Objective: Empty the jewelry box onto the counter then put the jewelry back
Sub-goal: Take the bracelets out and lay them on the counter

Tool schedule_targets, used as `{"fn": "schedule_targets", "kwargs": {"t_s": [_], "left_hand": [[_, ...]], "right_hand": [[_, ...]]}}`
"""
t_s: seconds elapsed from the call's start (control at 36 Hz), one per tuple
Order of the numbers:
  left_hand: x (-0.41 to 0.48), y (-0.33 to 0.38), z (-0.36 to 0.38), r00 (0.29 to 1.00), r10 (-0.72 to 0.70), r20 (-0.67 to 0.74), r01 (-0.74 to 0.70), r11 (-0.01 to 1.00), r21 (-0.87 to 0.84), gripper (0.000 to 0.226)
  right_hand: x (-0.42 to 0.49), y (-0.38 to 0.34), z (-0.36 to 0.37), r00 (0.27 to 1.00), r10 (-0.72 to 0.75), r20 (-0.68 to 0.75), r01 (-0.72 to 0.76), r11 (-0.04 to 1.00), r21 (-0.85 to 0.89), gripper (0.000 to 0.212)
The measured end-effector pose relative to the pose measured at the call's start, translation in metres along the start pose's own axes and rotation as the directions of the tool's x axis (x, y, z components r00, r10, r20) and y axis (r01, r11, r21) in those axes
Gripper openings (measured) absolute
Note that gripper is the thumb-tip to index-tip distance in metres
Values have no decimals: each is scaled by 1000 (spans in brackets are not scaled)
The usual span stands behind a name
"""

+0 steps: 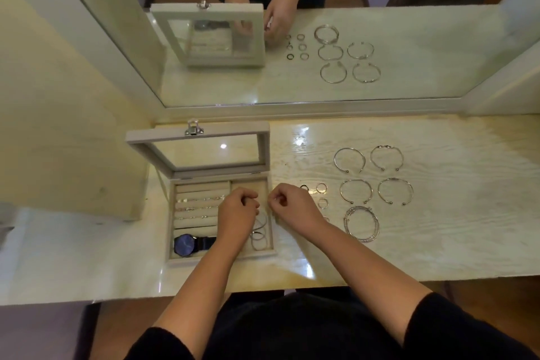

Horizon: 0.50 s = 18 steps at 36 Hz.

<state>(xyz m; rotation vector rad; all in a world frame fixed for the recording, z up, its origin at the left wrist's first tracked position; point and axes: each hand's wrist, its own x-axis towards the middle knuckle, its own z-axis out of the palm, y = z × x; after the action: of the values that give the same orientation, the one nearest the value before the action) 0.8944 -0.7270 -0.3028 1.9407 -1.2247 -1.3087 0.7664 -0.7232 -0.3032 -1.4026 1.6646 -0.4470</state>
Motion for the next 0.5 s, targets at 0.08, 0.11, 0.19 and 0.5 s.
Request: {"fn": "schedule_targets", "kwargs": {"t_s": [0.08,0.11,0.19,0.5], "left_hand": [[4,-4,-9,1000,-12,-10,12,1000,-13,23],[5,-6,-12,1000,-19,-7,19,1000,-17,23],[8,-10,-18,1000,-29,1,29,999,-19,22],[16,-15,-31,999,-31,27,32,999,-38,23]], "right_hand": [[2,-9,8,999,-44,29,46,996,-80,13],[2,-11,10,997,-61,43,65,991,-113,15],[4,-17,18,988,-113,107,136,962,-238,19],[10,-23,38,949,-158,273,304,686,-660,30]]}}
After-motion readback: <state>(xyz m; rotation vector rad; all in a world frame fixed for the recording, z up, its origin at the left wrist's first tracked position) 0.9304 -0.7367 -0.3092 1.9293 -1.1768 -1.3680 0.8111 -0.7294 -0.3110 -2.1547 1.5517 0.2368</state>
